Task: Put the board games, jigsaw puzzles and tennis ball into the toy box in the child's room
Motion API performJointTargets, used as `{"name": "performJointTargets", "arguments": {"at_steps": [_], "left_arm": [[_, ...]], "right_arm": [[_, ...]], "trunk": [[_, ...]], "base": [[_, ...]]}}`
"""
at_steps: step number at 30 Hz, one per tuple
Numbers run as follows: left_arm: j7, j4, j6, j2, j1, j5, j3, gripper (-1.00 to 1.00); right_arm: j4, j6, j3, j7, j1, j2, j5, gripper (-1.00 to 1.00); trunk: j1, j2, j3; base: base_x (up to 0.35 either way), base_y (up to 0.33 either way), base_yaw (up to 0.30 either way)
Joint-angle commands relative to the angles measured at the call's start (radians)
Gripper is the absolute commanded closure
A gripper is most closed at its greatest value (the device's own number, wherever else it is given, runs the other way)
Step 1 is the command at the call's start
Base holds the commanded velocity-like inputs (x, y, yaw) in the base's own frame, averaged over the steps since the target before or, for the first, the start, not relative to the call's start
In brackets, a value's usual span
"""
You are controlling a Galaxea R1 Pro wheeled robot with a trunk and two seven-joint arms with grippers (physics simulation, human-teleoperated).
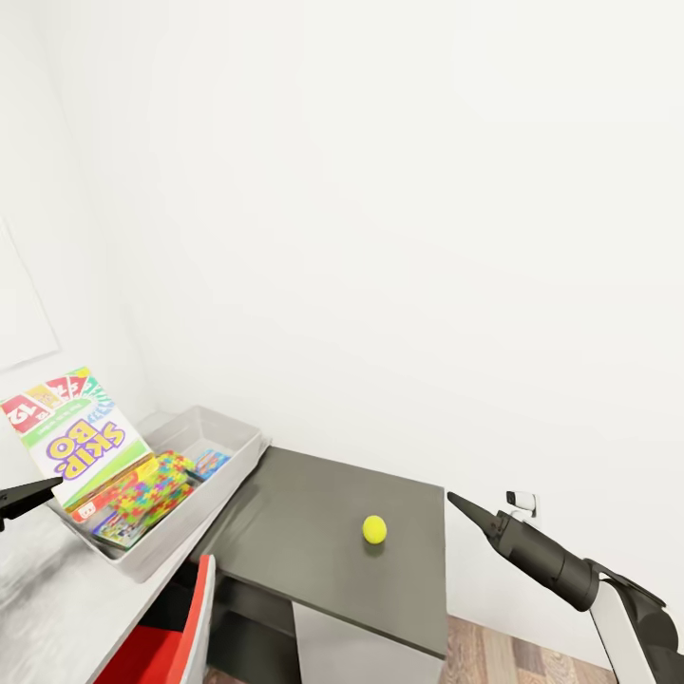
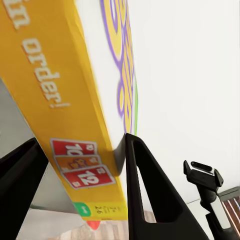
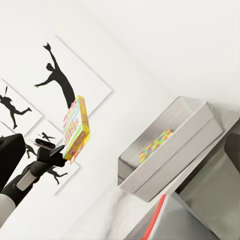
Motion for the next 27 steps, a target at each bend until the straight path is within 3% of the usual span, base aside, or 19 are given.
{"name": "performJointTargets", "arguments": {"at_steps": [1,27], "left_arm": [[-0.004,0.0,0.008,0.0,-0.001,0.0,0.0,1.0],[-0.004,0.0,-0.002,-0.001,-0.001,0.001,0.0,1.0]], "right_arm": [[0.0,0.006,0.0,0.0,-0.001,0.0,-0.004,-1.0],[0.001,0.006,0.003,0.0,-0.001,0.0,-0.004,-1.0]], "trunk": [[0.001,-0.002,-0.001],[0.001,-0.002,-0.001]], "base": [[0.022,0.044,0.0],[0.043,0.035,0.0]]}}
